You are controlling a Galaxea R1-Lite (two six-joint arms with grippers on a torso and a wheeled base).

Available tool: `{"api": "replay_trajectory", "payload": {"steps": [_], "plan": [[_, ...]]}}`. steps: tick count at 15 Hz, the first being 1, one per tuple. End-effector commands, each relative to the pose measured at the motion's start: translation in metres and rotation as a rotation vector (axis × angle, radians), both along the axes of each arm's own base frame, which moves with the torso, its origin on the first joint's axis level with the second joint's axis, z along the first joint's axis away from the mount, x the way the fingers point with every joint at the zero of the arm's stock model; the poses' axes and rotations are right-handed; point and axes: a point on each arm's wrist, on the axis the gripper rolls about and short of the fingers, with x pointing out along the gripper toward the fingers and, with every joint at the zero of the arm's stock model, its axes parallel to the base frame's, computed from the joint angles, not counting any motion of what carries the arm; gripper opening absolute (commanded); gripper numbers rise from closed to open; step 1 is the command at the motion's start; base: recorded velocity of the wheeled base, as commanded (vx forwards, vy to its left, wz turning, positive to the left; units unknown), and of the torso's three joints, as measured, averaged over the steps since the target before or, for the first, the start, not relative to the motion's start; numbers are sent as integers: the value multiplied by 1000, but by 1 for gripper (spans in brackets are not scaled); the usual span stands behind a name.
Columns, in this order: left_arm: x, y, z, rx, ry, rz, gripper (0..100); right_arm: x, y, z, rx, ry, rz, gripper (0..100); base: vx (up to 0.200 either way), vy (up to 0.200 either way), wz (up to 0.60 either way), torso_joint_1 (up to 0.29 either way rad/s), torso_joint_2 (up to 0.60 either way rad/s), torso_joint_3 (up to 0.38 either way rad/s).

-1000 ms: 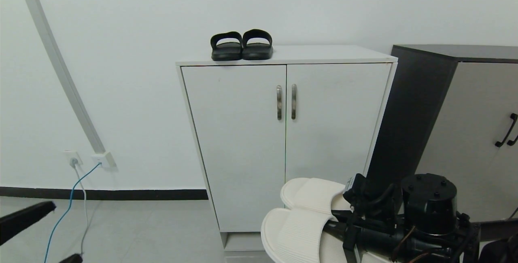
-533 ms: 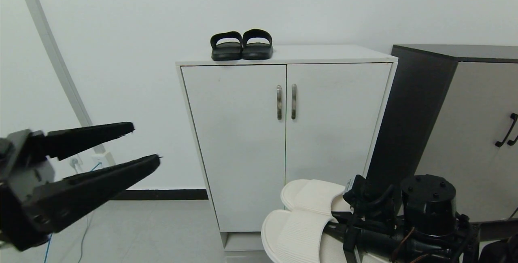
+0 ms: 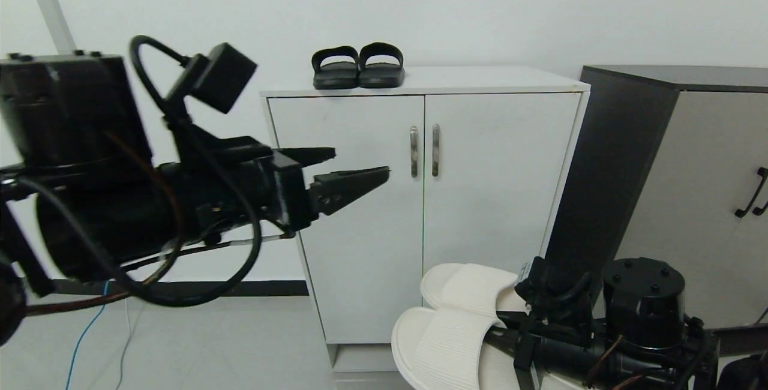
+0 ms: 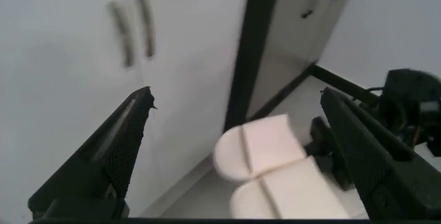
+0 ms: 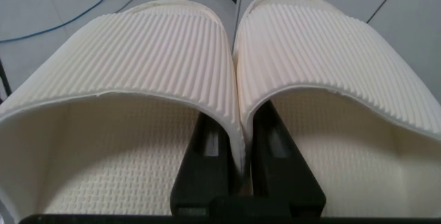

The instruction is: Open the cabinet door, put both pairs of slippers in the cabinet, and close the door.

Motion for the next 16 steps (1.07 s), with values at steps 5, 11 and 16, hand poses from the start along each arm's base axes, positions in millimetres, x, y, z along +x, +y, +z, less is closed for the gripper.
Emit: {"api": "replay_trajectory", "payload": {"steps": [5, 11, 16], "plan": [[94, -76, -15, -7, 39, -67, 100, 0, -3, 1, 0, -3, -9, 0, 0, 0, 0, 0, 0, 0], [154, -117, -29, -119, 138, -167, 100, 4, -5, 0, -2, -3, -24, 0, 0, 0, 0, 0, 0, 0], [180, -116, -37, -200, 227, -221, 100, 5, -6, -1, -4, -2, -30, 0, 0, 0, 0, 0, 0, 0]]}}
